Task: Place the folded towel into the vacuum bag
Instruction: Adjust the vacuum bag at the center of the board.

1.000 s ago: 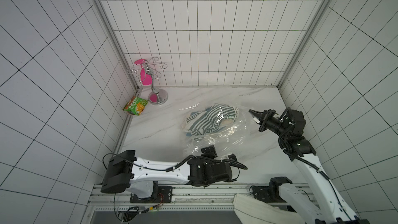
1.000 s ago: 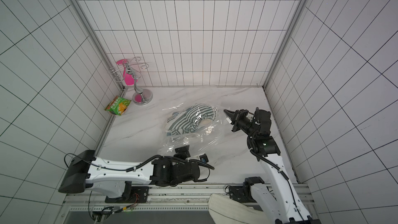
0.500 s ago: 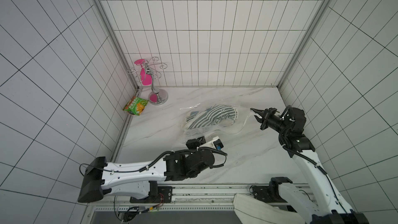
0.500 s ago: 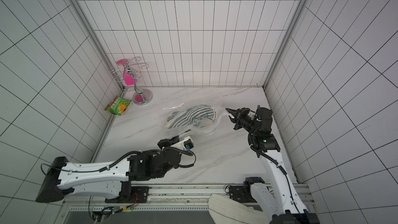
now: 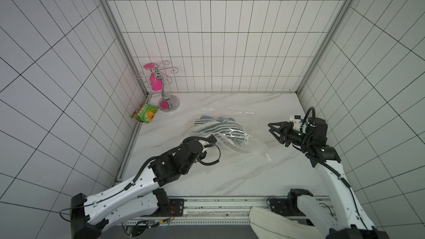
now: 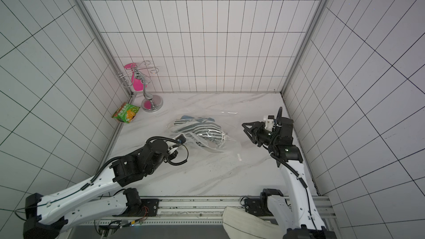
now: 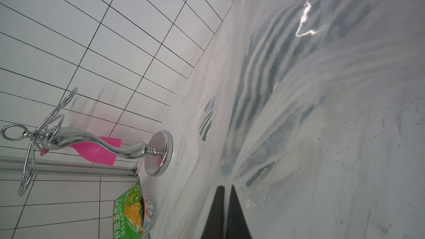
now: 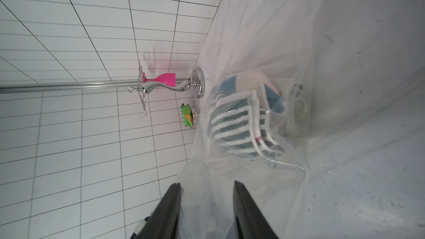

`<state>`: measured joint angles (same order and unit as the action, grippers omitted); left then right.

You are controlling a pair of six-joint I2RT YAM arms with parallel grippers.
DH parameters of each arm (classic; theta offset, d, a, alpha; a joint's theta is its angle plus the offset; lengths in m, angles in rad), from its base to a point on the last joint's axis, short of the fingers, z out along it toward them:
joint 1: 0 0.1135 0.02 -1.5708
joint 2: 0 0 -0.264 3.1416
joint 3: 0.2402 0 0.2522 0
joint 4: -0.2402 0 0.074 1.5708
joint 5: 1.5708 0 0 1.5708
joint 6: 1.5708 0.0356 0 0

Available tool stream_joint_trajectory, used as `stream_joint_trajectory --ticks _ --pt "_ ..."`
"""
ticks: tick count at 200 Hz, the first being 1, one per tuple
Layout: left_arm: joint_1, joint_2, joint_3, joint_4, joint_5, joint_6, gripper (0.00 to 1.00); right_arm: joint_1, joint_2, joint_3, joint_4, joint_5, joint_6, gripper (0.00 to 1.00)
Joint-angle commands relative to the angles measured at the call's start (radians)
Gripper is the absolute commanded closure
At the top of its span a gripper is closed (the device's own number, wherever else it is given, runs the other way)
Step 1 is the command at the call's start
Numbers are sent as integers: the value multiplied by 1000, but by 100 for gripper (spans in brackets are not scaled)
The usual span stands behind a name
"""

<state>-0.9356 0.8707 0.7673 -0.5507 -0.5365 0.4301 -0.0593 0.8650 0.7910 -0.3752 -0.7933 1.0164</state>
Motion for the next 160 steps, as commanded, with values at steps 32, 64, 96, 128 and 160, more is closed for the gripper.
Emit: stream_joint_trajectory --ticks 32,64,96,128,160 --pt "129 -16 -2 0 80 -12 100 7 -135 -42 -237 253 -547 53" --pt "211 2 12 9 83 -30 100 171 -412 -212 -105 423 -641 51" --pt "283 71 55 14 92 -75 100 218 -524 -280 -11 423 -728 52" --pt "393 133 123 9 121 -150 100 351 -332 -163 -160 475 -992 57" --pt "440 194 178 -1 129 -186 100 594 -227 -98 -317 745 -1239 55"
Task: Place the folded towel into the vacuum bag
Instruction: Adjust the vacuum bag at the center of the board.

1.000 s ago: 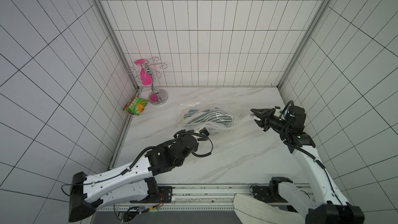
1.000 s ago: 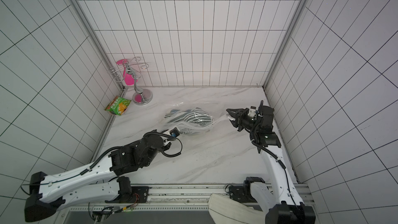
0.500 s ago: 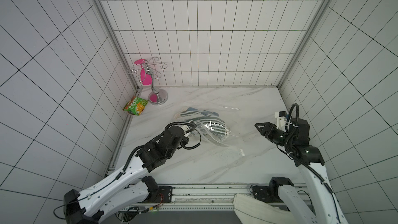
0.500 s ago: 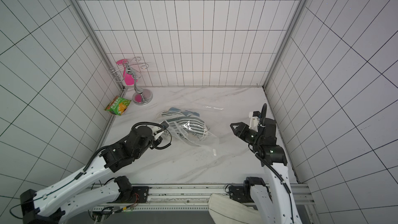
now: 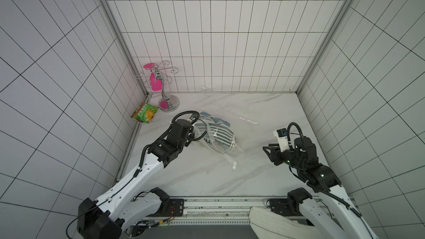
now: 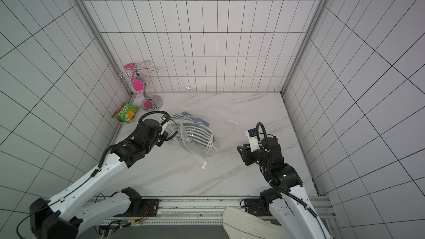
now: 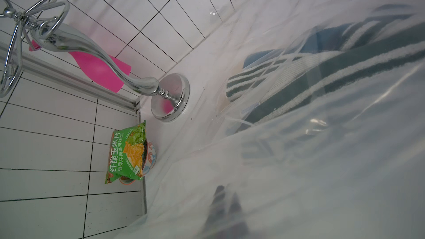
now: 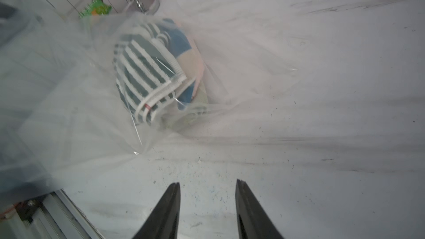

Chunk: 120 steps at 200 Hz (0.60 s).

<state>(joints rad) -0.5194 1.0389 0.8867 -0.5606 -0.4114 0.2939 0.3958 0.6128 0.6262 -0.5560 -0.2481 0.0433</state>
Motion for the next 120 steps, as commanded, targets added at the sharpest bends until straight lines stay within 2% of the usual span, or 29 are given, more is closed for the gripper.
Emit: stream_joint_trajectory --ticks 1,19,42,76,96,120 --pt "25 27 60 9 4 -50 100 145 24 66 -136 205 -269 54" --pt "26 49 77 8 12 -62 100 278 -7 45 -71 240 -286 48" --pt "27 68 91 10 22 -70 100 460 -46 -1 102 291 -305 46" --pt "29 70 91 10 16 -65 100 730 45 -35 337 454 -374 47" --pt "30 72 84 9 19 -68 100 806 118 -43 436 467 -397 46" --pt "30 73 80 14 21 -67 100 817 172 -61 524 433 -386 46"
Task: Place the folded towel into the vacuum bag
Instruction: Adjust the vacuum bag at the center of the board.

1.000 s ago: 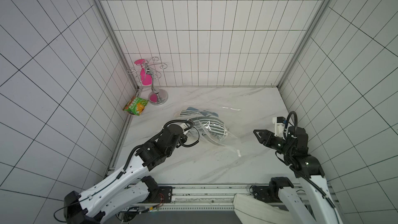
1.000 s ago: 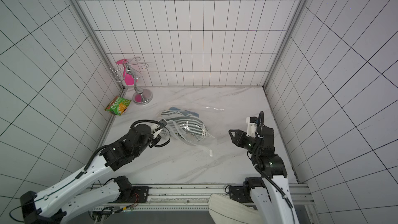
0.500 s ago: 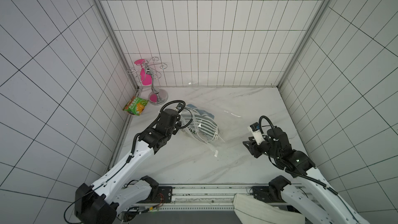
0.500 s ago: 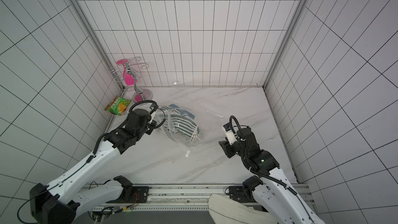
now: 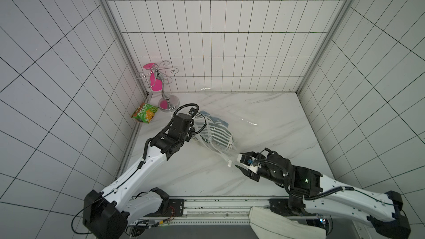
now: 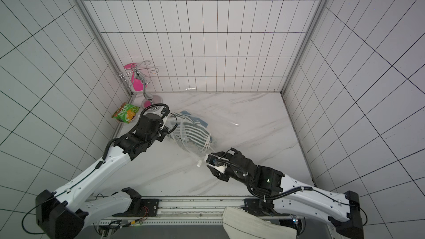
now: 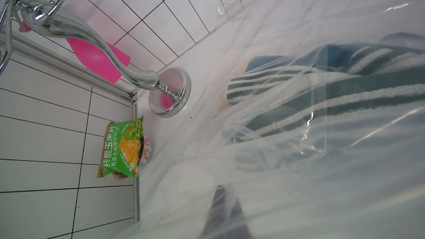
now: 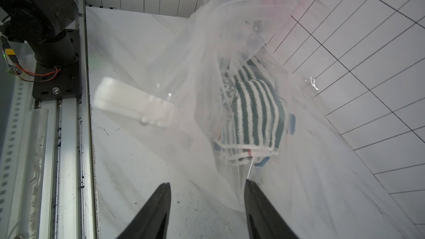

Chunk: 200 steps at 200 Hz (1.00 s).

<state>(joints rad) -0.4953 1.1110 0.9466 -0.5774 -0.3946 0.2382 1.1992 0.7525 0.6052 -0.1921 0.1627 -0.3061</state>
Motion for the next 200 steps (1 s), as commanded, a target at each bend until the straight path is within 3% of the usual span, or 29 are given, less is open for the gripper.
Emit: stream_joint_trajectory --ticks 1,31,52,62,81,97,113,135,161,180,200 --pt "5 1 20 31 6 -10 100 15 35 -39 164 20 -36 46" --pt "5 7 32 23 10 -15 100 52 108 -47 274 51 -11 49" --pt "5 8 37 18 7 -17 100 72 127 -26 293 110 -12 57" --pt "4 7 39 13 8 -19 100 72 113 -26 298 118 -14 68" --pt "5 6 48 1 7 -23 100 73 59 -40 302 144 -22 100" --pt "5 -3 79 -40 14 -40 100 63 0 -45 277 149 -22 100" --pt "5 -27 157 -136 60 -78 100 -15 -22 0 166 54 39 100" --pt "5 -75 270 -273 180 -107 76 -174 -14 63 25 -141 144 100" --pt "-41 -96 392 -406 310 -104 58 -284 22 131 -60 -287 206 100" --pt "-104 -70 499 -493 376 -93 53 -321 69 188 -117 -365 232 100" --pt "-202 -61 539 -471 445 -62 51 -335 105 223 -130 -426 255 100"
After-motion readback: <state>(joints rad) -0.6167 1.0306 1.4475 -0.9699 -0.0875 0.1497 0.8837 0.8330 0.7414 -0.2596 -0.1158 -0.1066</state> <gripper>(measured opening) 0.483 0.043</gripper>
